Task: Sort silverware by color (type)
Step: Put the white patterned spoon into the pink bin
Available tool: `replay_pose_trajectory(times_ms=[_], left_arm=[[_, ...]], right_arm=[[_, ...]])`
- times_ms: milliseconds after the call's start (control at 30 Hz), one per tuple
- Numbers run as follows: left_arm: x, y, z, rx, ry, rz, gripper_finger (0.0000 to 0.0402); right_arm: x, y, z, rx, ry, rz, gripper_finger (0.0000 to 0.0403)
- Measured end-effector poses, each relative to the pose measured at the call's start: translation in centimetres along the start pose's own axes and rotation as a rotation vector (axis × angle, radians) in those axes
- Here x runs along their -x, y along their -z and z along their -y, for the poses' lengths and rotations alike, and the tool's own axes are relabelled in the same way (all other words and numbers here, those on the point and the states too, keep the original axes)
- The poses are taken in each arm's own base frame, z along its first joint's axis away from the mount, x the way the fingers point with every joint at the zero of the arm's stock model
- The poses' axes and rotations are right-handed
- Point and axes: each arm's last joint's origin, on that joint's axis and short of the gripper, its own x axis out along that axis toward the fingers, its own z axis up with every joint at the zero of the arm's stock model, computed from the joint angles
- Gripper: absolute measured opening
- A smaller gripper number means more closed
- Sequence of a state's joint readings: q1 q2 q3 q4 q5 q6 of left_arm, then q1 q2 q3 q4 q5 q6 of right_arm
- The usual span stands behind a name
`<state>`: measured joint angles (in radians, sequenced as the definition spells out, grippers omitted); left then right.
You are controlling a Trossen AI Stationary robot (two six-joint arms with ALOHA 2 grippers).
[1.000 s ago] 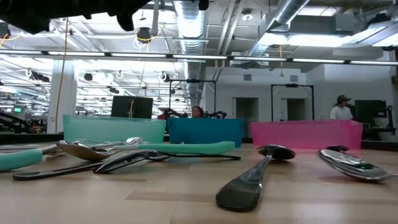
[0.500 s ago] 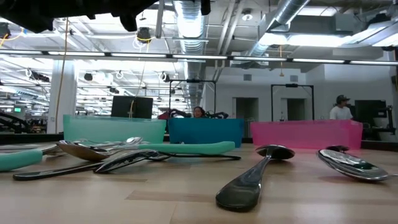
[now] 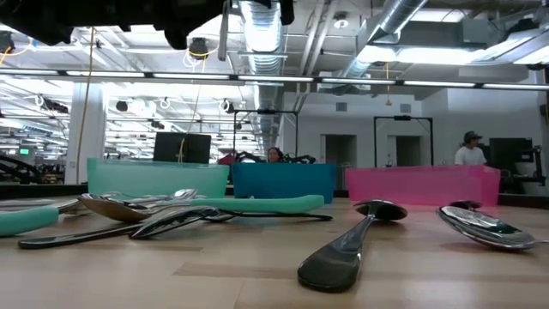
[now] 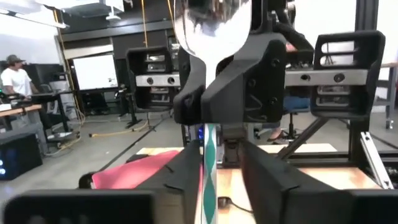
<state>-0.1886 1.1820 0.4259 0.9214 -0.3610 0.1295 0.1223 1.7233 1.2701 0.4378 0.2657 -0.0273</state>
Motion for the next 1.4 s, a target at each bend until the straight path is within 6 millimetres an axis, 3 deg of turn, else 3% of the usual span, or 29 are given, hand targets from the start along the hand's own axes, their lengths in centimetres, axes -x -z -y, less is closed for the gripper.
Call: replay_pose_trajectory(times_ms=[200, 400, 733, 967, 1067, 1300, 1400], left_arm=[[0.5, 0.2, -0.4, -0.029, -0.109, -0.082, 0.0175], [1.5, 0.5, -1.1, -0.012, -0.213, -0.205, 0.0188], [2.2, 1.4, -1.2, 0.038, -0.236, -0.323, 0.0189], [2.3, 1.8, -1.2, 0.08, -0.239, -0.353, 0.0189], [2.3, 1.9, -1.2, 0.078, -0.24, -0.36, 0.0189], [2.4, 2.0, -1.2, 0.07, -0.239, -0.376, 0.0189], [2.4, 2.0, -1.2, 0.088, -0.242, -0.373, 0.0189]], right_arm=[[0.1, 0.4, 0.2, 0.018, 0.091, -0.058, 0.0032], [0.2, 1.2, 1.7, 0.055, 0.239, -0.155, 0.0032], [1.2, 4.8, 8.4, 0.074, 0.691, -0.495, 0.0032], [3.7, 7.2, 14.1, 0.062, 0.911, -0.787, 0.0032], [5.2, 6.9, 16.2, 0.055, 0.957, -0.873, 0.0032], [8.8, 5.0, 19.2, 0.025, 1.057, -0.96, 0.0032], [10.4, 5.9, 19.9, 0.003, 1.106, -1.029, 0.0032]])
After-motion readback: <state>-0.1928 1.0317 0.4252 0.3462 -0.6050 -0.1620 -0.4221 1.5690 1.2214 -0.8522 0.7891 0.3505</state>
